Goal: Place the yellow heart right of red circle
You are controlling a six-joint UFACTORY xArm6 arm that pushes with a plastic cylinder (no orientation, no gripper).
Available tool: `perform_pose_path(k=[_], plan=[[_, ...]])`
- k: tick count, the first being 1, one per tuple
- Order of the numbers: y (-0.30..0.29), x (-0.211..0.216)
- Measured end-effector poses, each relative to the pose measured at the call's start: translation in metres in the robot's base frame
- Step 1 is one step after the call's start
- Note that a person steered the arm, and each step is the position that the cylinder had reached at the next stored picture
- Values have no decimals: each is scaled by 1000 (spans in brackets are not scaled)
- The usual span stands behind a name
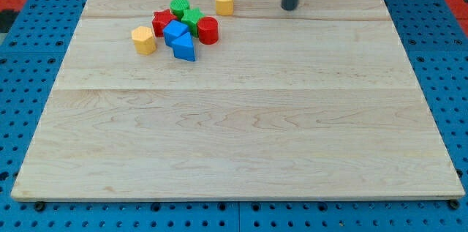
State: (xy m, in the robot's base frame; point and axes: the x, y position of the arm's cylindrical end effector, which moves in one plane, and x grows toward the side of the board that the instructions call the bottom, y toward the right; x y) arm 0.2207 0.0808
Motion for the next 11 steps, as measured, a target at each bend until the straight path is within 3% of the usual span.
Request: perform_pose_path(k=[1, 2, 5, 7, 9, 11], plan=[[-39, -27], [-80, -23], [-136, -9], [-139, -6], [-79, 51], [-61, 121]])
